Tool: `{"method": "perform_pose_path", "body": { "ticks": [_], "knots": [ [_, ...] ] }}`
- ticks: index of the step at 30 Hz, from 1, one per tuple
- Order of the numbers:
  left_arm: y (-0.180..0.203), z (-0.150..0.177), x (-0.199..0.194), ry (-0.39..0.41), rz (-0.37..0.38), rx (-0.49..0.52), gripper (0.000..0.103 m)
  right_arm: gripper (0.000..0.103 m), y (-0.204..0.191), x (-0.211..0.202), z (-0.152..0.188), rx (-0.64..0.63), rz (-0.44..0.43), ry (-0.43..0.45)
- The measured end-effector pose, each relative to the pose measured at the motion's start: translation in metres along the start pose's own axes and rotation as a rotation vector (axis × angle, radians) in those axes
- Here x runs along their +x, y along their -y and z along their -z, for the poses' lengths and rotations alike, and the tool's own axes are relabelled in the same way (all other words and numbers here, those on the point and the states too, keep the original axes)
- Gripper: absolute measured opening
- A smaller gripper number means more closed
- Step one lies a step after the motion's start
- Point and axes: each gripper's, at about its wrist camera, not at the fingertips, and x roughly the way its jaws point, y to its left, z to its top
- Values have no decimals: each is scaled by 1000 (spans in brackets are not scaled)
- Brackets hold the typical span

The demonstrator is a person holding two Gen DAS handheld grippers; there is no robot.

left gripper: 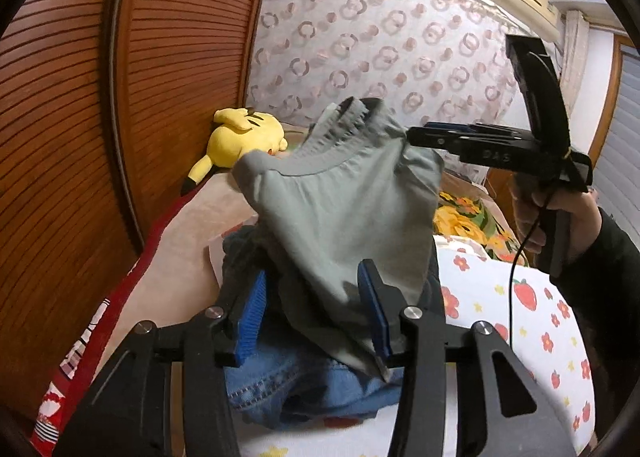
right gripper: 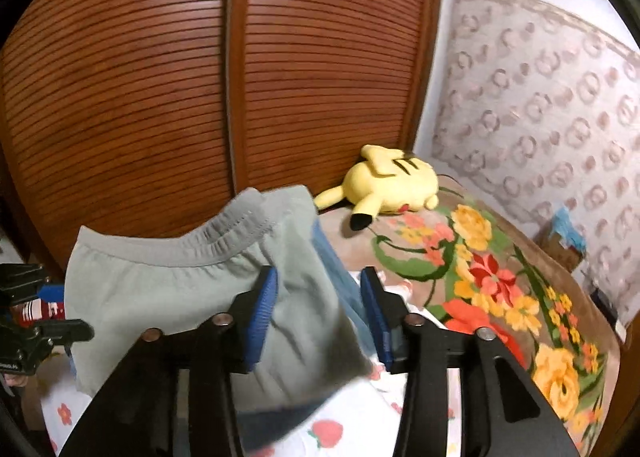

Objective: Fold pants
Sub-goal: 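Lower the shorts onto the jeans pile and open both tools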

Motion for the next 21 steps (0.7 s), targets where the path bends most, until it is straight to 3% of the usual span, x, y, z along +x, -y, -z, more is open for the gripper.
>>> {"method": "perform_pose_path", "body": {
  "ticks": [6,10,15,17,18,19,21],
  "knots": [
    [7,14,-12,15,0,20,46,47,0,-12,32,51,-15,-23],
    [12,21,-10,0,31,20,44,47,10,-4,35,104,-17,-38],
    [19,27,0,-38,60,34,30,47,22,7,29,178,-99,-29],
    [23,28,4,-50,69,46,24,38,27,8,28,184,-123,-20],
    [25,28,5,-58,80,57,13,23,29,9,30,183,-129,-23],
    [26,28,5,-61,86,63,10,14,30,10,29,175,-137,-26],
    [30,26,4,-57,95,74,4,11,31,7,27,154,-141,-15]
  ]
}}
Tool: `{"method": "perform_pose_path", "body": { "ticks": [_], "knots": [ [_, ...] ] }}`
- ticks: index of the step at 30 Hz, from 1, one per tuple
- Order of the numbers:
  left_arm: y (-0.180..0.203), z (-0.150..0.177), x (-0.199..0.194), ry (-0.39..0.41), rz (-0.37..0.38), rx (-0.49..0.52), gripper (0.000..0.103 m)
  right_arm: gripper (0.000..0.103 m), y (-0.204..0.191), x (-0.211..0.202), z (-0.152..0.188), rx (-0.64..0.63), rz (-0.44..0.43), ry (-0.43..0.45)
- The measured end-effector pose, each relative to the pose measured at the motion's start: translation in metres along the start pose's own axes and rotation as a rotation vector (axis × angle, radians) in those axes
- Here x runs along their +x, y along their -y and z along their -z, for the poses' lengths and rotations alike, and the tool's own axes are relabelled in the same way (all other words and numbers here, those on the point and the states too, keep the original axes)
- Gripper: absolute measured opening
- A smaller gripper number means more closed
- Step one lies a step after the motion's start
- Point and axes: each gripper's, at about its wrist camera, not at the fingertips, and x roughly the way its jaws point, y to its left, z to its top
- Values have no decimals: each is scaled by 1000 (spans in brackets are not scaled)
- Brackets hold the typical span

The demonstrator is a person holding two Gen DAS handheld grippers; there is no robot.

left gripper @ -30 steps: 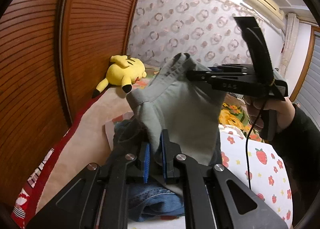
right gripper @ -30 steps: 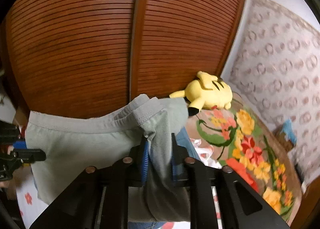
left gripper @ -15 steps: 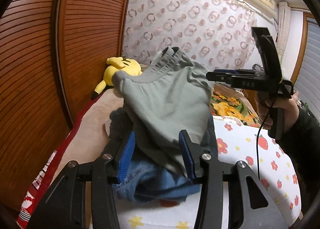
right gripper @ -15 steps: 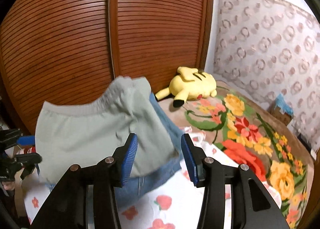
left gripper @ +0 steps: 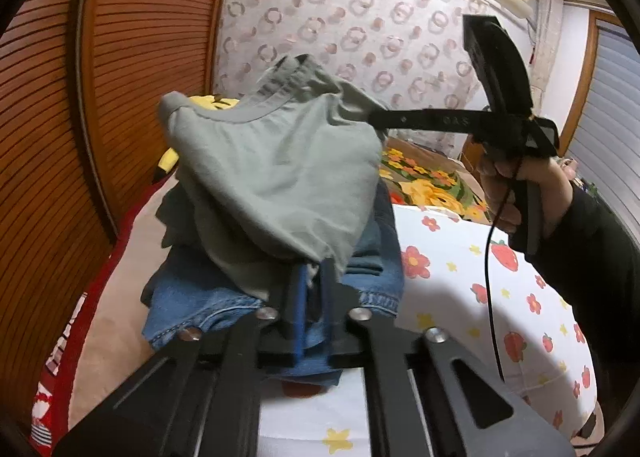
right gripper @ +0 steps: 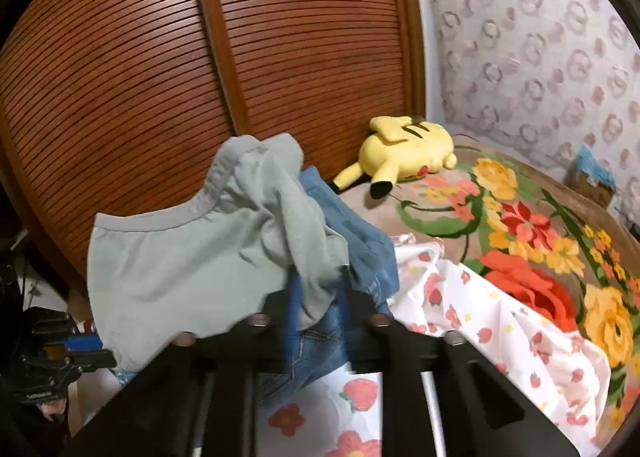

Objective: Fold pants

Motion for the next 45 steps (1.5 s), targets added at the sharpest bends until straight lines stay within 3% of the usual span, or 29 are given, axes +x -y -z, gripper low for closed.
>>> {"method": "perform_pose_path", "body": {
  "ticks": [7,10,12,16,19,23,28,33,40,45],
  "knots": [
    [20,-9,-18,26,81,16,3,10,1,-11,-26,-24,66,77],
    [24,-12,-18,29,32,36,3,11,-5,-2,-23,-26,118,40],
    [20,-14,-18,21,13,29,5,17,-10,2,-17,-32,137,16],
    [15,-17,-20,17,-36,41,20,27,-16,0,-15,-24,163,27],
    [8,-24,-23,37,-57,45,44,33,-23,-7,-20,-21,164,56],
    [5,-37,-20,55,-74,75,53,37,-33,-15,-14,-37,126,94],
    [-1,-53,4,40,-122,94,54,37,-40,1,-10,-46,61,73],
    [-24,-51,35,-34,-168,66,54,37,-33,29,-9,-51,69,21],
    [-33,-42,44,-47,-153,54,54,37,-23,56,-10,-34,71,-26],
    [-28,-42,39,-37,-149,58,55,41,-28,50,-12,-21,82,-13]
  ]
}}
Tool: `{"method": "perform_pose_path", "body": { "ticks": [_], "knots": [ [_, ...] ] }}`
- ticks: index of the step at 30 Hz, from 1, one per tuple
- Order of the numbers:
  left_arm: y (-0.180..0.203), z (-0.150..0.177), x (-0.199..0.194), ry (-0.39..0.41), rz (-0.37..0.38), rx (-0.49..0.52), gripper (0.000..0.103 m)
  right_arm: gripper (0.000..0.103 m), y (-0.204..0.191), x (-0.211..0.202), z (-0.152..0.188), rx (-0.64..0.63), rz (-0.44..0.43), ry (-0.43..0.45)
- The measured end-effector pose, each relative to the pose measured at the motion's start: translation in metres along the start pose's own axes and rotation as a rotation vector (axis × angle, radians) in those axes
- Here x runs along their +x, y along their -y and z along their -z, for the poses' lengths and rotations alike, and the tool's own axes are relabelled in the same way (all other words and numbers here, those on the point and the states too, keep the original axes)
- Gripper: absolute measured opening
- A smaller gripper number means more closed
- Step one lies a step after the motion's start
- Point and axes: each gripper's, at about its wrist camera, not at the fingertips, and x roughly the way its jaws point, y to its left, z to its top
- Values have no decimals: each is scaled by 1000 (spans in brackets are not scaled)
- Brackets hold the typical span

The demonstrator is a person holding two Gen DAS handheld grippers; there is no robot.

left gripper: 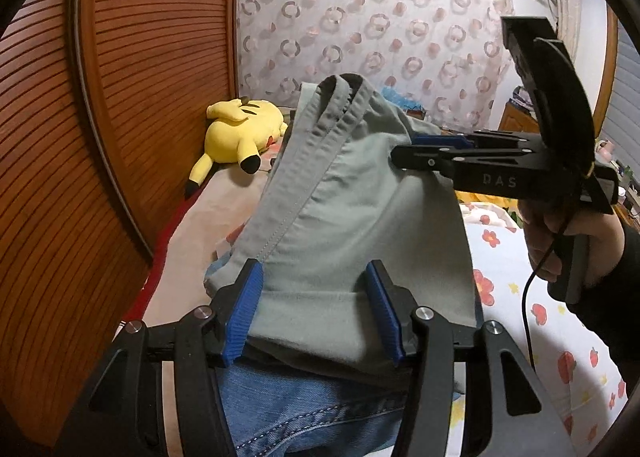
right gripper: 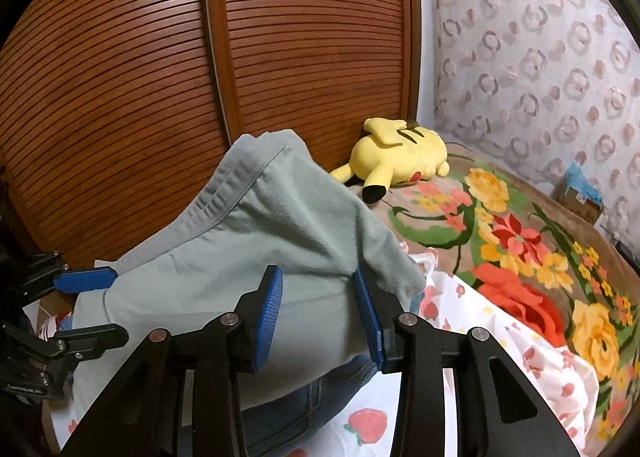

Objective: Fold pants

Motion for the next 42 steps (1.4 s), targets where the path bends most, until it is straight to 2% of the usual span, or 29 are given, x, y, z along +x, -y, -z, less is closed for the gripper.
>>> {"method": "perform_pose_path", "body": {
  "ticks": [15,16,20,21,37,42],
  "knots": [
    [8,7,-37,45,-3,11,55,54,-52,-67,40,62,96,54],
    [10,9,-41,49,1,16,56,55,-55,-74,44,72,103,60],
    [19,13,-57,82,33,39,80,60,-68,-107,60,98,124,92],
    [23,15,-62,90,42,47,80,60,-72,-116,65,103,130,100],
    [82,39,-117,155,93,123,80,62,-123,-242,148,184,298,193],
    [108,54,-133,168,144,157,80,62,-140,-271,179,214,359,197]
  ]
}}
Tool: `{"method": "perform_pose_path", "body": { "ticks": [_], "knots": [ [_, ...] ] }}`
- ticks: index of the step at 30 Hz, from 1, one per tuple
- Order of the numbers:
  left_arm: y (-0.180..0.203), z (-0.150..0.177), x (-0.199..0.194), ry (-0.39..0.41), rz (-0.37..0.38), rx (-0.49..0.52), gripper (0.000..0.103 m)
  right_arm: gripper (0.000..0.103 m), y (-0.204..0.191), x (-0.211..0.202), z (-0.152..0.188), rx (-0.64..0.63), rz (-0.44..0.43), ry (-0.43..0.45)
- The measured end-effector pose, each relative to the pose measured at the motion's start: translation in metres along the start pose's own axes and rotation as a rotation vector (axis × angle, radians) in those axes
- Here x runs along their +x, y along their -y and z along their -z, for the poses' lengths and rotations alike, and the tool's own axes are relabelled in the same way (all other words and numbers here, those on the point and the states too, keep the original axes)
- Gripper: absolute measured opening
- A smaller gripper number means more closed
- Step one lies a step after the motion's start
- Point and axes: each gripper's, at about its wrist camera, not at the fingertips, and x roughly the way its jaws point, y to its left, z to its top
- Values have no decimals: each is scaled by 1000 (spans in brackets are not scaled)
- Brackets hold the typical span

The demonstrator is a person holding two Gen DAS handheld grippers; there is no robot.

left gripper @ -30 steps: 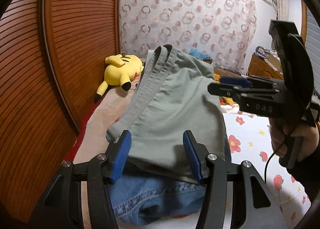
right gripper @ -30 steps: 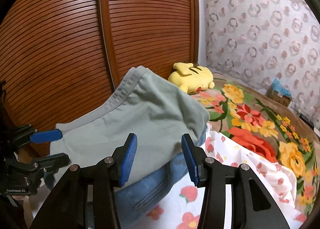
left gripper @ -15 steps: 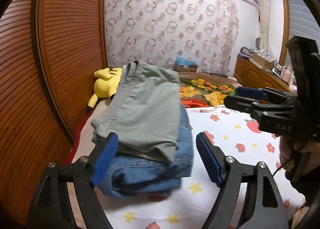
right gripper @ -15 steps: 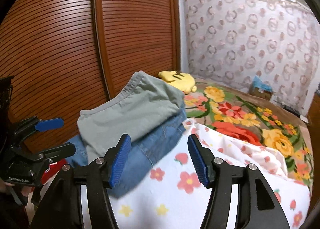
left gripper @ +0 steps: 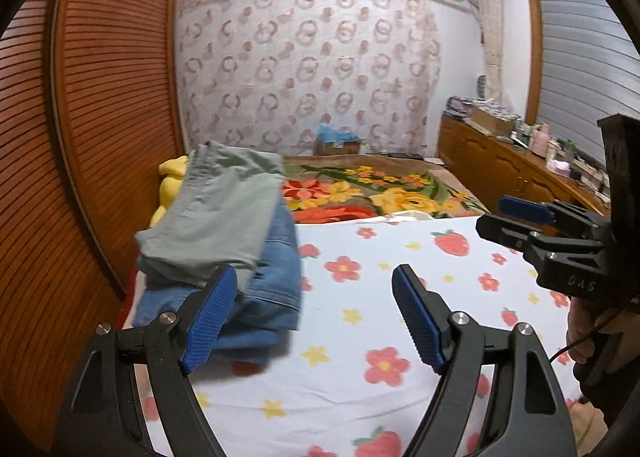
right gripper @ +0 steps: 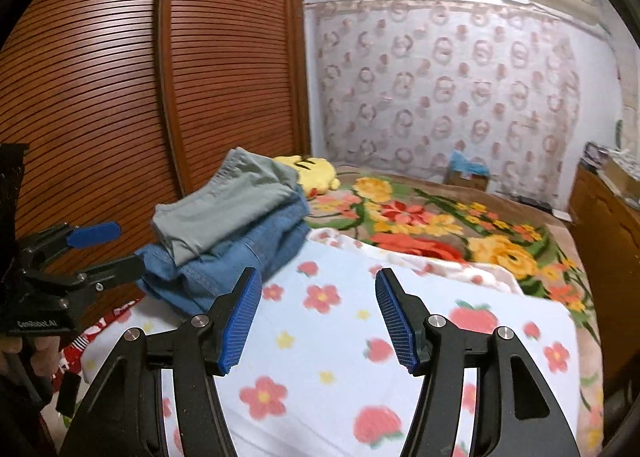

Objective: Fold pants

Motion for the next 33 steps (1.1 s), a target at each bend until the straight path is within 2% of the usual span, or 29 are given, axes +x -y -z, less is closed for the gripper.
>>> {"method": "perform_pose_path", "body": {
  "ticks": [12,25,33],
  "knots": [
    [54,21,-20,-2,63,52,80,62,-23,-68,43,52,132,13],
    [80,35,-46,27,95,60,81,64,-50,-115,50,106,224,51],
    [85,33,-64,55,93,55,80,66,-74,-128,55,119,269,79]
  ]
}}
